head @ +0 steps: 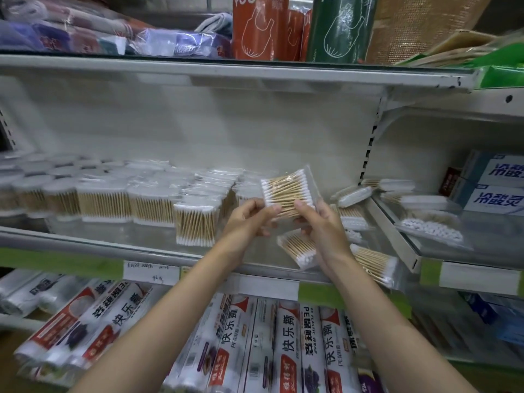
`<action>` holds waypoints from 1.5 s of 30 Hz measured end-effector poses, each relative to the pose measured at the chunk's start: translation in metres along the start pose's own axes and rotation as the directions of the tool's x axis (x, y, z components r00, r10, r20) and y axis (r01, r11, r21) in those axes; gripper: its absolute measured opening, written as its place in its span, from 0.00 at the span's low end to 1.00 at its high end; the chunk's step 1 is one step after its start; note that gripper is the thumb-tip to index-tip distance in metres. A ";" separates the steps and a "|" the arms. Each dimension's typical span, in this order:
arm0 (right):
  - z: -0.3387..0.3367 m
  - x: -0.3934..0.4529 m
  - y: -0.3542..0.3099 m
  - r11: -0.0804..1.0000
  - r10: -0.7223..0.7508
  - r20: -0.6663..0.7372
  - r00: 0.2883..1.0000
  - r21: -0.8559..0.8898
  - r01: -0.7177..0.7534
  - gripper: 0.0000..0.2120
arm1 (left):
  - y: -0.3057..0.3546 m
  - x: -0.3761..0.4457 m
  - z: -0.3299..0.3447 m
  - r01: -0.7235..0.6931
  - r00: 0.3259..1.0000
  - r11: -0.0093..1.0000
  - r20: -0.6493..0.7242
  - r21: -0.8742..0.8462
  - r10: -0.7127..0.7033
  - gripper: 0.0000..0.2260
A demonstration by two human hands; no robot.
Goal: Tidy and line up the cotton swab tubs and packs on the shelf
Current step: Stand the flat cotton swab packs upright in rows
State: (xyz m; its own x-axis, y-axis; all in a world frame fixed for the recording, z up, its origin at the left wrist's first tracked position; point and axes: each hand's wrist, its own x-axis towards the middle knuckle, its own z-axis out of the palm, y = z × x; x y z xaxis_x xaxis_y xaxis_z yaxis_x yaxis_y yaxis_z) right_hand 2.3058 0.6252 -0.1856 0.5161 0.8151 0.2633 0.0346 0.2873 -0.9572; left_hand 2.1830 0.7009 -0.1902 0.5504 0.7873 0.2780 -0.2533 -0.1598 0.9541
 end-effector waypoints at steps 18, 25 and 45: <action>0.004 -0.004 0.002 0.998 -0.046 -0.011 0.999 -0.053 0.046 0.03 | -0.005 -0.002 -0.005 -0.248 0.937 0.942 -0.190 0.225 0.292 0.07; 0.001 -0.010 0.000 0.985 -0.153 0.114 0.982 -0.059 0.160 0.11 | -0.002 -0.007 0.000 -0.236 0.970 0.953 -0.019 0.191 0.244 0.14; 0.004 -0.005 -0.001 0.997 0.005 -0.103 0.995 -0.078 -0.013 0.08 | -0.001 0.005 -0.002 0.069 0.990 0.997 -0.119 -0.043 -0.074 0.04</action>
State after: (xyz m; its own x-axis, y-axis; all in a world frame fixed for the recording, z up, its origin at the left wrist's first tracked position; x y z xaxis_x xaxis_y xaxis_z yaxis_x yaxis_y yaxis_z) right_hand 2.2997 0.6225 -0.1859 0.6016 0.7603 0.2448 0.0942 0.2368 -0.9670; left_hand 2.1840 0.7061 -0.1897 0.4694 0.8620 0.1913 -0.2488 -0.0787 0.9654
